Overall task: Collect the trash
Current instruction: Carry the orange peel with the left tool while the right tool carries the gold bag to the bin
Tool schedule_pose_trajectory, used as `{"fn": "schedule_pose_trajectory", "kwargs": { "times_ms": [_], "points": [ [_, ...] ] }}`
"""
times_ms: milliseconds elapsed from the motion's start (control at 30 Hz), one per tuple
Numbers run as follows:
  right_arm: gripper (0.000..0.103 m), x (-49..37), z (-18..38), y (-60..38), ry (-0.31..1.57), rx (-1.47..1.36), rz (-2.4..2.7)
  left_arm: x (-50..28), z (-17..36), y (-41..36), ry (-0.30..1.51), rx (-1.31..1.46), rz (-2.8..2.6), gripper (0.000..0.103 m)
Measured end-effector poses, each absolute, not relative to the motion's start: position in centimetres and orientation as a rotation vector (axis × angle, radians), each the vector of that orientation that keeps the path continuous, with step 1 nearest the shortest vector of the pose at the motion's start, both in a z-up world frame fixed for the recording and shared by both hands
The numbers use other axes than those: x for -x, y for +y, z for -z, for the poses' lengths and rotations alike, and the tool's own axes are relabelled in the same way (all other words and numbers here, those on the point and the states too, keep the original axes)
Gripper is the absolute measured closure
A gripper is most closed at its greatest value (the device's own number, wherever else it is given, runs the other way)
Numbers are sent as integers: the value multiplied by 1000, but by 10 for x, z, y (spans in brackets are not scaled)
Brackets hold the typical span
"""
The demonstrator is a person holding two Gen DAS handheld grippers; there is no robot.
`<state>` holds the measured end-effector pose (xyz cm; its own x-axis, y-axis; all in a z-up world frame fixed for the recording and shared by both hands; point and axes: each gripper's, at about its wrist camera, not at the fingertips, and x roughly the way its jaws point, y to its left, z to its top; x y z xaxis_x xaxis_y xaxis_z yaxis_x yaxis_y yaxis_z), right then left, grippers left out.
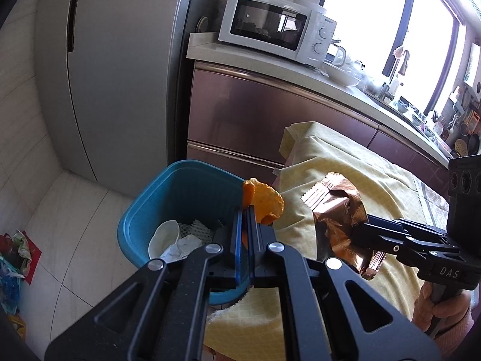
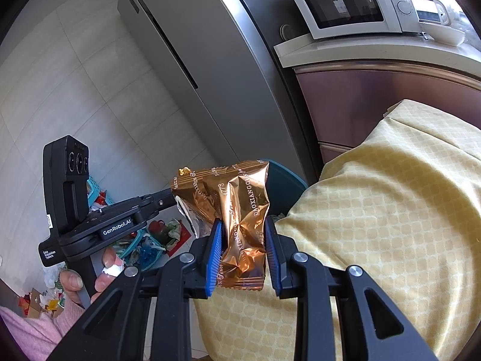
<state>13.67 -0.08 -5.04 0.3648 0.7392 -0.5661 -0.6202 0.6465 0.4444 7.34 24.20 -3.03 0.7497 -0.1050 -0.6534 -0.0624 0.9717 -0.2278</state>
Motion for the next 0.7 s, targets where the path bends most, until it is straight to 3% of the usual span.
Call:
{"fn": "schedule_pose_trajectory", "kwargs": {
  "times_ms": [700],
  "points": [
    [77,-143,58,14,829,-154,-877,-84,46,250,757,243,-23,99]
  ]
}}
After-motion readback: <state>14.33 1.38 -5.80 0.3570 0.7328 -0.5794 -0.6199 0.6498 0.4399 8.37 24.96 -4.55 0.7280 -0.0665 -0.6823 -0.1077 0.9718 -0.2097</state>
